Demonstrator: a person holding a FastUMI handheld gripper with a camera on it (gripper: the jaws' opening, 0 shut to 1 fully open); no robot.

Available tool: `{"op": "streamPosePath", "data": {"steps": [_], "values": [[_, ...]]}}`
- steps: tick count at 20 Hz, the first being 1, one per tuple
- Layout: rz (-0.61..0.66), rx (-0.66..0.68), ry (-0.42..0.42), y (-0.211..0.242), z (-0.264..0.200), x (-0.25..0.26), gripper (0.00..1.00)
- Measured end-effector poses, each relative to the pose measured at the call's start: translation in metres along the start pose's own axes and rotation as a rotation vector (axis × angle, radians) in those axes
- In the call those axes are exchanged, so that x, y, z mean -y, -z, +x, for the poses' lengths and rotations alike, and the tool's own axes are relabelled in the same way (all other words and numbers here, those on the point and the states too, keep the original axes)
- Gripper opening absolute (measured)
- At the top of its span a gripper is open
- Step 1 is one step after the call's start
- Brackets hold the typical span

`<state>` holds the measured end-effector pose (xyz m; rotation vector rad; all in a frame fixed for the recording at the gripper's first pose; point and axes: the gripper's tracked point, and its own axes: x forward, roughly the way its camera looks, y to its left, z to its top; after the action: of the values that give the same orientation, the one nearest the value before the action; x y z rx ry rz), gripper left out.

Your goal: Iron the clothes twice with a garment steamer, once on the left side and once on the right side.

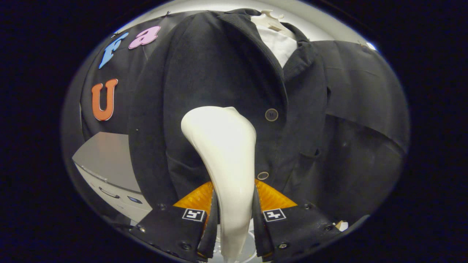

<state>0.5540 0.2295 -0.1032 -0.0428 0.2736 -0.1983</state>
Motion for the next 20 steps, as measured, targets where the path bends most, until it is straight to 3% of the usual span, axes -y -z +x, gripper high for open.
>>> {"op": "streamPosePath", "data": {"steps": [20], "values": [[-0.061, -0.154, 0.002, 0.124, 0.025, -0.006, 0.45]]}}
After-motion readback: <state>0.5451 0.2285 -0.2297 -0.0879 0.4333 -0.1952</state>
